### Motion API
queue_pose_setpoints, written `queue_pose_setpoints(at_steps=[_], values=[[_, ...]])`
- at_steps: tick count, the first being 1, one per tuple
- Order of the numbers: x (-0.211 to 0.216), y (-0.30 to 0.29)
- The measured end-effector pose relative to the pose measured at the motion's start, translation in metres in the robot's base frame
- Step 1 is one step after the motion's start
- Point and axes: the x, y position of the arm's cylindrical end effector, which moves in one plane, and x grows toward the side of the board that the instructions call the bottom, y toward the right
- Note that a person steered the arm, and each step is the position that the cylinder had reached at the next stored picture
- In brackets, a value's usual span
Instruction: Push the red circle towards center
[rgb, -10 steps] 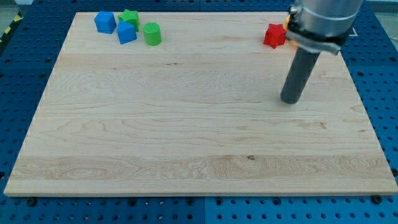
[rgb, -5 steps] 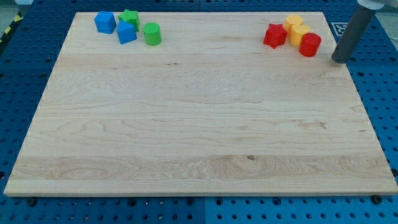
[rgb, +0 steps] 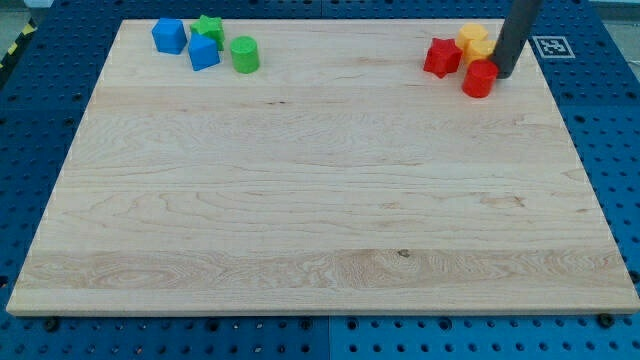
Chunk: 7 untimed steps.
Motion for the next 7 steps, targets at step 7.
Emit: queue_pose_setpoints(at_steps=[7], values=[[0.101,-0.197]])
